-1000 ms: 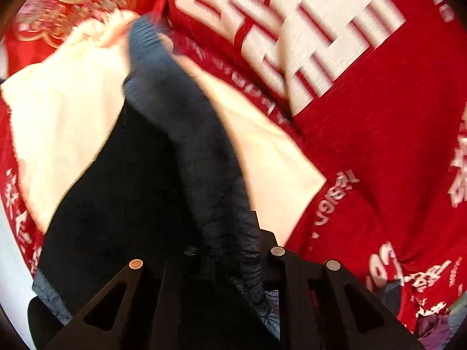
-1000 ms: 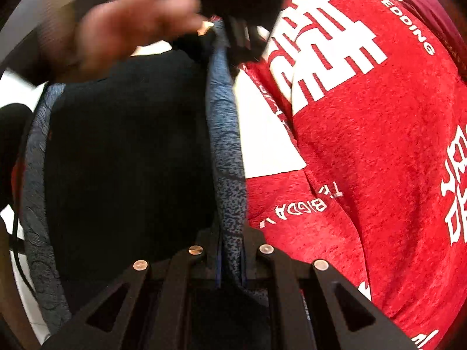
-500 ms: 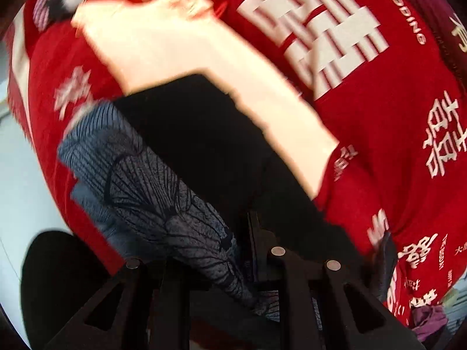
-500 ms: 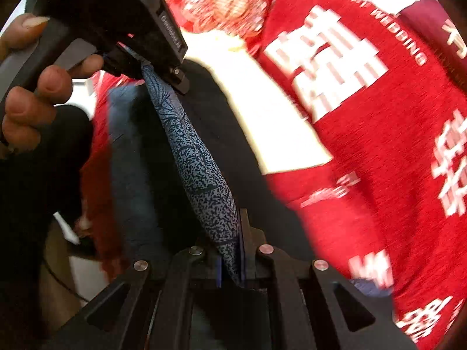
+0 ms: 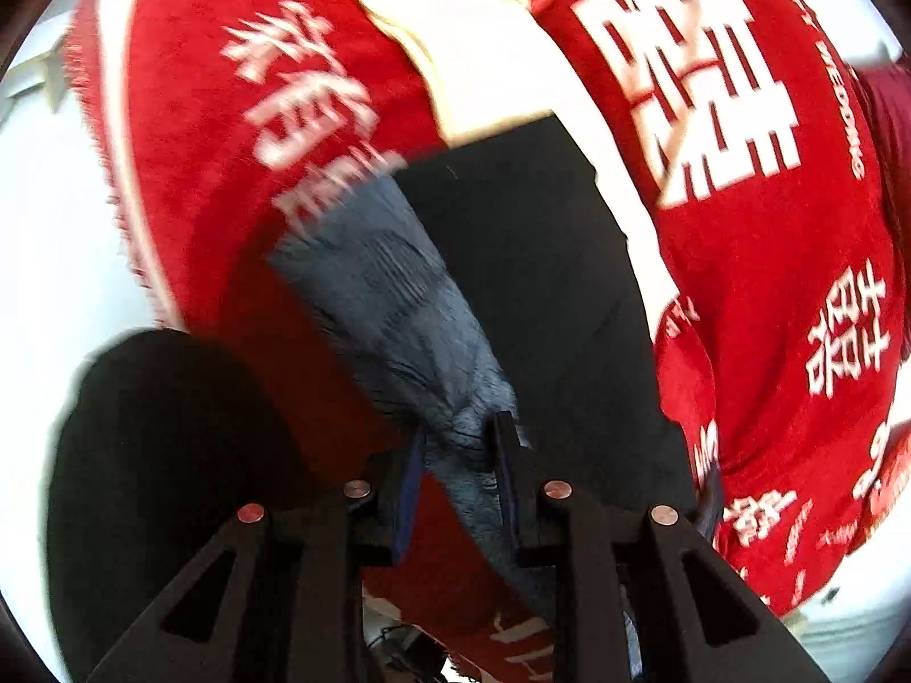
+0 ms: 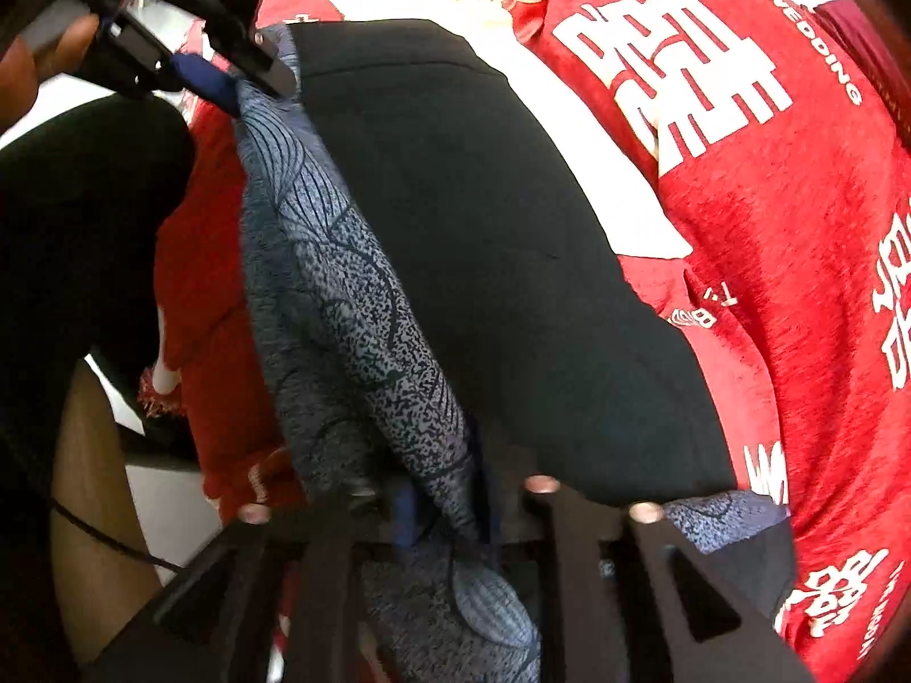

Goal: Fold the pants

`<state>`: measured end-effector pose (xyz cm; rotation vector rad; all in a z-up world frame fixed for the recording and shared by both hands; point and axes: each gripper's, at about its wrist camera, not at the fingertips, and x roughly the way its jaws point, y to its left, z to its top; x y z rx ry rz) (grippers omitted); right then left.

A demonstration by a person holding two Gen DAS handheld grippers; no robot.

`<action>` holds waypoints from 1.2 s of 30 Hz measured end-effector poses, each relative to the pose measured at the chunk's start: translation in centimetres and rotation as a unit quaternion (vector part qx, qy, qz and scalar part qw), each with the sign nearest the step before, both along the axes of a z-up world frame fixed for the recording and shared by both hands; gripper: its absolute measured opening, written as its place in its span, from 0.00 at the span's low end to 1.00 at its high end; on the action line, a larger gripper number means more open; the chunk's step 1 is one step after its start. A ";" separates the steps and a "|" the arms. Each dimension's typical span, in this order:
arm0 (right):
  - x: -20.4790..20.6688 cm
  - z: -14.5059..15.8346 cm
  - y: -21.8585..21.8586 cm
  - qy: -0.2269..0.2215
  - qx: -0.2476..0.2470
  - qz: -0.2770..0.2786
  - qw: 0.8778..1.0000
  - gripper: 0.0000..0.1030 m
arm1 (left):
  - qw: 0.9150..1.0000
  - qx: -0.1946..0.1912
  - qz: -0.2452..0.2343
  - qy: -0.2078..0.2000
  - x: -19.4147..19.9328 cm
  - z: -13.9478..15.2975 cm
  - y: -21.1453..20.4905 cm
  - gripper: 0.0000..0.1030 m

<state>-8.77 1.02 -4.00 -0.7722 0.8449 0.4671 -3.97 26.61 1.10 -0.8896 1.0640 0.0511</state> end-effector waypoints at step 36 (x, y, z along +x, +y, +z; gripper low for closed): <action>-3.4 6.1 -17.7 0.046 0.219 -0.326 0.918 0.82 | 0.911 0.315 -0.263 -0.049 7.5 0.6 -18.3 1.00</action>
